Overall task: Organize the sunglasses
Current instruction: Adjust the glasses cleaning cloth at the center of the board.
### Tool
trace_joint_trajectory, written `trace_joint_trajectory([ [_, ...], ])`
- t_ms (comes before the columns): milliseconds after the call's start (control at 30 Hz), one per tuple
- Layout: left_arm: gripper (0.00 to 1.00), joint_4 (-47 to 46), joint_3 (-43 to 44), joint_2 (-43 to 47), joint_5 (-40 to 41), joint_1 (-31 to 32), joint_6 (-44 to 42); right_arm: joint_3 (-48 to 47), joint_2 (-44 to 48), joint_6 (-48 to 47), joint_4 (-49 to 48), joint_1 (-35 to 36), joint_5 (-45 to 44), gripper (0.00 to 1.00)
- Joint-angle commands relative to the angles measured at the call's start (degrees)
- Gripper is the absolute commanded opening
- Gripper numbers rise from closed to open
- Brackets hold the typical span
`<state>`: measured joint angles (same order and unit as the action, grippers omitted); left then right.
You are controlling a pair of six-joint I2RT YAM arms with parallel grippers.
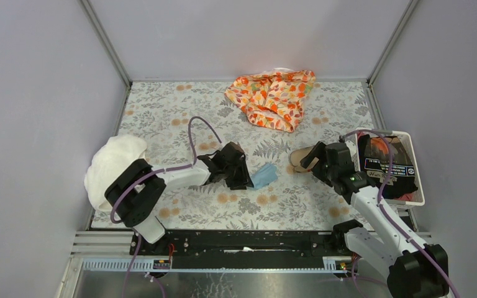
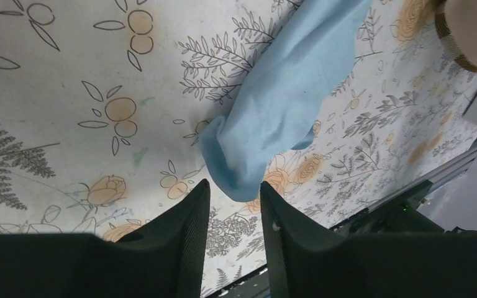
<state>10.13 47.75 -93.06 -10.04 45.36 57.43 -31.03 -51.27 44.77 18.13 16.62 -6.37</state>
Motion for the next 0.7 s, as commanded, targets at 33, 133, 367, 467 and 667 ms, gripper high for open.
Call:
trace_joint_trajectory([
  [33,0.36,-1.5,1.3,-3.0,-0.8,0.2,0.7,-0.1,-0.8,-0.9,-1.1,0.5,2.1,0.95],
  [133,0.29,-2.6,1.2,-3.1,-0.9,0.3,0.8,-0.6,-1.8,-1.9,-1.7,0.7,4.8,0.95],
  [367,0.00,-0.1,3.7,-2.3,0.1,-0.3,-0.7,-2.5,-4.6,-2.0,-4.7,13.1,1.5,0.93],
  [467,0.00,-0.3,2.5,0.3,0.6,-1.9,-0.6,-3.7,-9.0,-1.7,-5.7,16.8,1.4,0.83],
  [667,0.00,0.2,2.0,2.7,-0.8,-4.3,-1.6,-6.3,-18.9,-0.7,-9.2,21.5,1.0,0.63],
])
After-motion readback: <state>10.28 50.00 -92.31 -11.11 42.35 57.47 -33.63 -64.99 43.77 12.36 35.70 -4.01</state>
